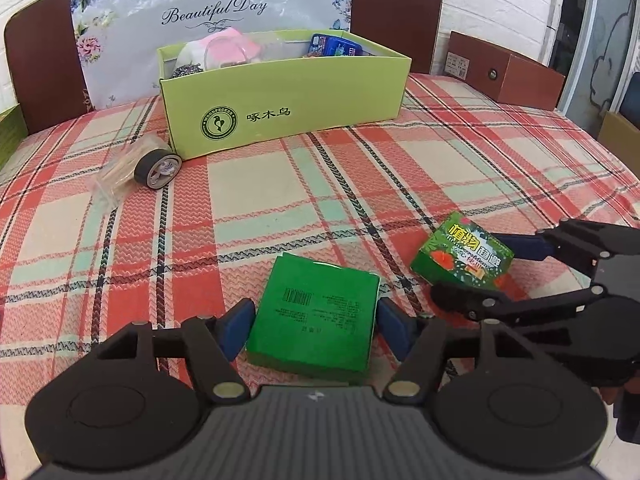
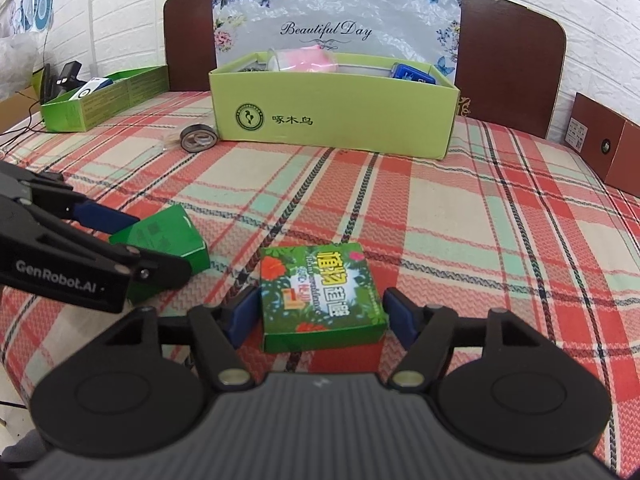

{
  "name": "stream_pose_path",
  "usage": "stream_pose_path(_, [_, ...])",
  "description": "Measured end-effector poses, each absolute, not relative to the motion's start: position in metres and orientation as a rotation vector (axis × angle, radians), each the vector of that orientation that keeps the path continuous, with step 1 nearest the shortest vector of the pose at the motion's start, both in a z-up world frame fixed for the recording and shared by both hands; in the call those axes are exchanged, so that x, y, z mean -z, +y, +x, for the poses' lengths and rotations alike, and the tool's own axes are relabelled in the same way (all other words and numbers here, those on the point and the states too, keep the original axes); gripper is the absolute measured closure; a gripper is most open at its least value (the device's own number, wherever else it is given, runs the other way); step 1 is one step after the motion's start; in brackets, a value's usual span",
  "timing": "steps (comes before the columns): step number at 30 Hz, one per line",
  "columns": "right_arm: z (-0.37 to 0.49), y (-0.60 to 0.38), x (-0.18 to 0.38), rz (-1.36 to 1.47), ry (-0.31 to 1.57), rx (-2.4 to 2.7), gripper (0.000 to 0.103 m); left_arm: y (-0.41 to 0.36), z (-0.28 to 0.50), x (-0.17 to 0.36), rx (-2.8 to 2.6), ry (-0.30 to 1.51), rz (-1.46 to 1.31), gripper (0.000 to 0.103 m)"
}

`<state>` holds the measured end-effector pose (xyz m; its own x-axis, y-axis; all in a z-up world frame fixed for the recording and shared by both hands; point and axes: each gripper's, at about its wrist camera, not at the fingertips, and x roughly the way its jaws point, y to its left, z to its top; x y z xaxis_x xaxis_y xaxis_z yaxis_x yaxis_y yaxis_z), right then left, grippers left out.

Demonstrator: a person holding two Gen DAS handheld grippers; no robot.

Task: Organize objects
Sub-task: 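Grasp the plain green box with the left tool while the right tool grasps the printed green candy box, then lower both green boxes into the lime-green box and open both tools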

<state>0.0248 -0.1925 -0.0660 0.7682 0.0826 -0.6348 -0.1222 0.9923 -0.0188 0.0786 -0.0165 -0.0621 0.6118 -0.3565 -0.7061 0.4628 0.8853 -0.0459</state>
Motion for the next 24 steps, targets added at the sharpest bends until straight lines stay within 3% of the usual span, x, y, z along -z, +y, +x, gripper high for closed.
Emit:
stream_pose_path(7, [0.027,-0.191,0.058,-0.06,0.679,-0.121,0.04,-0.014,0.079,0.034,0.521,0.723,0.071,0.035])
stream_pose_path(17, [0.054,-0.206,-0.006,-0.086,0.498,-0.118,0.04,-0.024,0.111,-0.05,0.574,0.535,-0.006,0.034])
stream_pose_path(24, [0.097,-0.219,-0.034,-0.119,0.392,-0.07,0.04,-0.051,0.165,-0.084,0.594,0.497,-0.044,0.034])
